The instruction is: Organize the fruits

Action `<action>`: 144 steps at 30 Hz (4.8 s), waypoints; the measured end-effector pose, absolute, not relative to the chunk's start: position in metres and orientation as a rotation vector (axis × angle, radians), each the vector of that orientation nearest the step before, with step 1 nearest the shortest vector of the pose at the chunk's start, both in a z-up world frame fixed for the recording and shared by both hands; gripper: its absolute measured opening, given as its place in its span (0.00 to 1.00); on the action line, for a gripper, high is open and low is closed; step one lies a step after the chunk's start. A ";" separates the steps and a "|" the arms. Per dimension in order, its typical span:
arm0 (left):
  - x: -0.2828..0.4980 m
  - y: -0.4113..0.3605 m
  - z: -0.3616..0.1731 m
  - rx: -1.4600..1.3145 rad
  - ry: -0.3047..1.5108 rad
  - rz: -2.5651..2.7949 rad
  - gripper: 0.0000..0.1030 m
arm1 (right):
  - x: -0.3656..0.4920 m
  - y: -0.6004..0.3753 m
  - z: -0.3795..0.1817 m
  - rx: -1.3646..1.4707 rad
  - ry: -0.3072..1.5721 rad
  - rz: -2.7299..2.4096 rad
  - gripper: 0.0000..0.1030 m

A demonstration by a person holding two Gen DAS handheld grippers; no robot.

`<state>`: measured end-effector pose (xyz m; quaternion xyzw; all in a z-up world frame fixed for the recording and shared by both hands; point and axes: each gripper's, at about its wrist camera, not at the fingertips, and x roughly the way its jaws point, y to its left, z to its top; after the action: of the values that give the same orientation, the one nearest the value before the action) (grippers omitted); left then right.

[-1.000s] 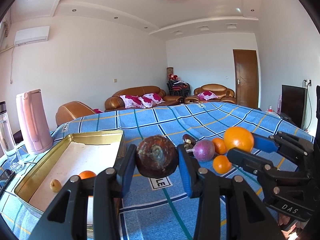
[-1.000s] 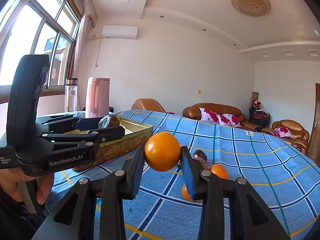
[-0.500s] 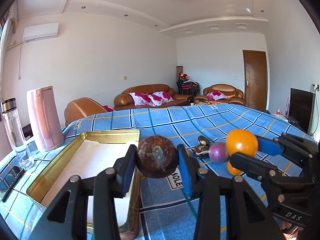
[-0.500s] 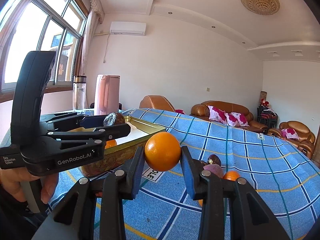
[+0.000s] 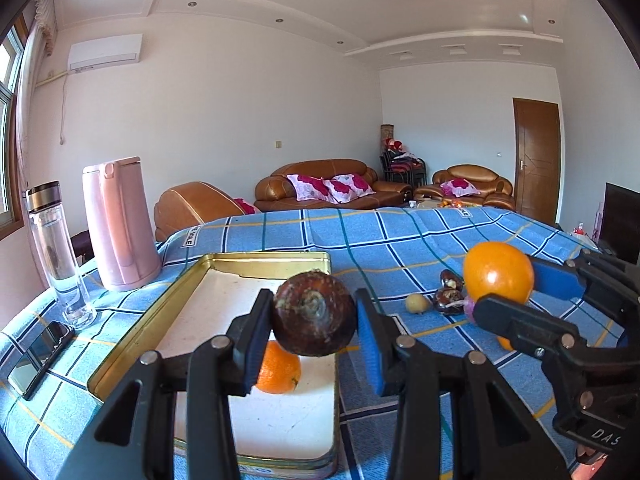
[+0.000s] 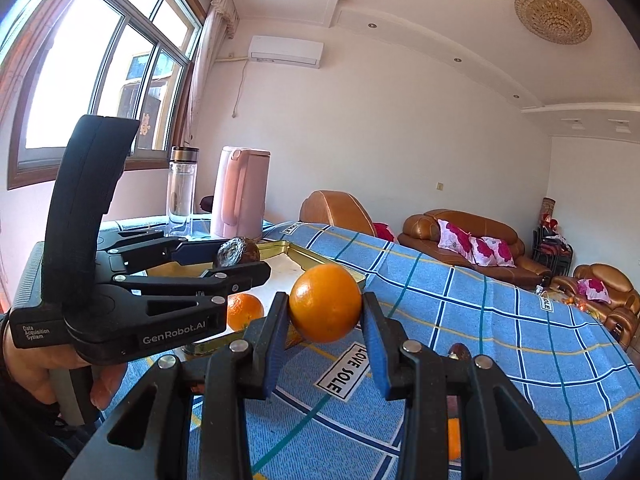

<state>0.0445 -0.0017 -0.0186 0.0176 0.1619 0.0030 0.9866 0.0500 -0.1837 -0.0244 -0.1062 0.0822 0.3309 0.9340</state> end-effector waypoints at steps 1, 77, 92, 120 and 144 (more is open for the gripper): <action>0.045 0.000 -0.019 0.036 0.327 0.012 0.41 | 0.051 -0.182 -0.024 -0.219 0.170 0.681 0.37; 0.095 0.113 -0.065 -0.046 0.672 0.180 0.41 | 0.095 -0.031 -0.050 -0.408 0.428 0.872 0.37; 0.099 0.110 -0.069 -0.026 0.694 0.178 0.41 | 0.102 -0.021 -0.057 -0.445 0.483 0.869 0.37; 0.081 0.075 -0.050 0.009 0.588 0.154 0.77 | 0.100 -0.083 -0.039 -0.278 0.386 0.726 0.67; 0.099 -0.040 -0.037 0.166 0.571 -0.062 0.92 | 0.134 -0.253 -0.062 -0.086 0.613 0.374 0.68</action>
<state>0.0991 -0.0399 -0.0372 0.0818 0.2814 -0.0306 0.9556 0.1337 -0.2532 -0.0622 -0.0422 0.2998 0.1831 0.9353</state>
